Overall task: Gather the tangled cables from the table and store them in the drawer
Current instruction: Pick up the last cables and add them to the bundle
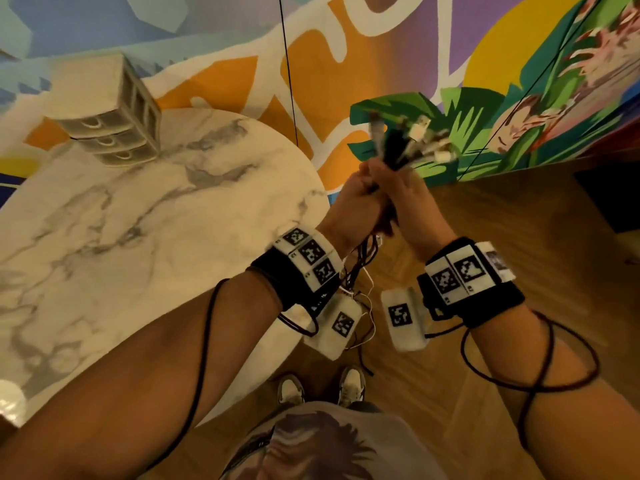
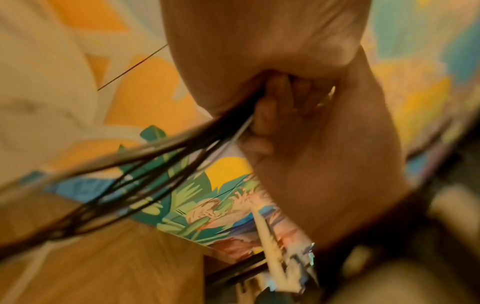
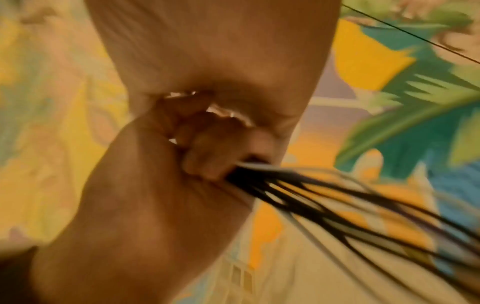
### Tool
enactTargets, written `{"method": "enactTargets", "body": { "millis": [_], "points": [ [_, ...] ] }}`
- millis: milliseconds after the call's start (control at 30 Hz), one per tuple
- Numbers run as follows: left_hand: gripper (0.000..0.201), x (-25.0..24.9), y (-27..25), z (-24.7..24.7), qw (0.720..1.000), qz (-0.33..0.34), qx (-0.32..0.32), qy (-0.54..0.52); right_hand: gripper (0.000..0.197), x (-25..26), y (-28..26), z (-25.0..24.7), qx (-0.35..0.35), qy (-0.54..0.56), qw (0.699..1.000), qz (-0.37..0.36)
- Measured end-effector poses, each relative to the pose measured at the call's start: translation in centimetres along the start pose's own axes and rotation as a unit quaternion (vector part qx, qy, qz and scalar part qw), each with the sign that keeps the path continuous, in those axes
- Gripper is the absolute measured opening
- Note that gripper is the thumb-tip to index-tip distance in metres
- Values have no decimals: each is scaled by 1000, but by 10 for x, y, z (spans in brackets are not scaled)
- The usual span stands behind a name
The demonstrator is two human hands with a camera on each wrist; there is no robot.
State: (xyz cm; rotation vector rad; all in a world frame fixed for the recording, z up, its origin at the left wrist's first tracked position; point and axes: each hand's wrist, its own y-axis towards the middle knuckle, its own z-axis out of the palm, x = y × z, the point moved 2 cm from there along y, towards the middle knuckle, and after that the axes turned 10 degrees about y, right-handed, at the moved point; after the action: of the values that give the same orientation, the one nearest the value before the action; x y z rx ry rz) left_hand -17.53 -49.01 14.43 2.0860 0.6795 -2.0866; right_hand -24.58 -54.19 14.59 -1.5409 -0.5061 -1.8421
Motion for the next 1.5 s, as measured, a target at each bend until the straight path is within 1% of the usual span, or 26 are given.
{"method": "enactTargets", "body": {
  "millis": [33, 67, 100, 133, 200, 233, 267, 367, 433, 500, 600, 633, 667, 733, 767, 867, 967, 1033, 1100, 1167, 1233, 1267, 1333, 1367, 1433, 1500],
  "points": [
    [10, -3, 2, -2, 999, -25, -23, -28, 51, -10, -3, 1, 37, 23, 999, 7],
    [21, -7, 2, -5, 997, -51, -30, -50, 59, -20, -8, 3, 65, 41, 997, 13],
    [33, -10, 2, -7, 994, -70, -18, -80, 63, -29, -13, 5, 80, 53, 995, 25],
    [43, -15, 3, -9, 994, -73, -2, -87, 60, -37, -16, 5, 90, 66, 993, 41],
    [49, -23, 2, -11, 998, -39, 25, -46, 36, -46, -17, 4, 100, 75, 990, 60],
    [52, -28, 0, -10, 999, -21, 32, -16, 27, -45, -17, 4, 103, 44, 992, 56],
    [55, -33, -1, -9, 999, -3, 31, 21, 25, -46, -14, 3, 98, -7, 994, 47],
    [54, -41, -1, -10, 984, 44, -10, 172, 26, -57, -6, -1, 78, -151, 985, 12],
    [52, -46, 1, -16, 957, 76, -48, 274, 33, -73, 0, -7, 49, -188, 981, 27],
    [53, -48, 3, -22, 936, 108, -65, 330, 41, -87, 2, -15, 11, -203, 978, 55],
    [53, -48, 3, -25, 908, 140, -57, 392, 42, -98, 3, -22, -21, -214, 975, 60],
    [52, -51, 2, -26, 894, 156, -50, 416, 42, -101, 3, -25, -30, -217, 974, 61],
    [49, -56, 0, -28, 872, 174, -41, 456, 41, -107, 1, -32, -36, -225, 971, 75],
    [35, -74, -3, -37, 815, 219, -35, 536, 40, -128, -12, -59, -52, -266, 953, 137],
    [29, -83, -2, -46, 796, 236, -53, 555, 40, -140, -22, -76, -62, -285, 941, 173],
    [33, -103, 0, -66, 761, 270, -103, 580, 37, -162, -48, -119, -92, -326, 908, 245],
    [30, -102, 2, -62, 717, 290, -77, 630, 33, -164, -48, -137, -113, -343, 894, 264],
    [31, -103, 4, -60, 700, 311, -81, 638, 36, -164, -44, -145, -119, -365, 882, 272],
    [39, -103, 4, -62, 705, 320, -99, 625, 38, -167, -46, -155, -127, -378, 868, 297],
    [43, -96, 2, -60, 707, 328, -100, 619, 35, -171, -46, -161, -145, -364, 863, 320],
    [42, -81, -2, -50, 701, 341, -83, 621, 31, -168, -42, -160, -169, -305, 878, 327],
    [39, -69, -4, -43, 715, 330, -55, 614, 32, -164, -38, -156, -175, -273, 891, 317],
    [30, -40, -6, -24, 775, 279, 31, 566, 38, -147, -30, -140, -176, -208, 919, 284],
    [31, -25, -6, -15, 809, 251, 60, 528, 40, -137, -27, -130, -171, -163, 935, 265],
    [37, 1, -5, -1, 864, 190, 64, 462, 38, -115, -24, -105, -139, -86, 959, 230],
    [34, 20, -1, 7, 890, 139, 50, 431, 41, -94, -24, -87, -109, -30, 971, 212]
  ]
}}
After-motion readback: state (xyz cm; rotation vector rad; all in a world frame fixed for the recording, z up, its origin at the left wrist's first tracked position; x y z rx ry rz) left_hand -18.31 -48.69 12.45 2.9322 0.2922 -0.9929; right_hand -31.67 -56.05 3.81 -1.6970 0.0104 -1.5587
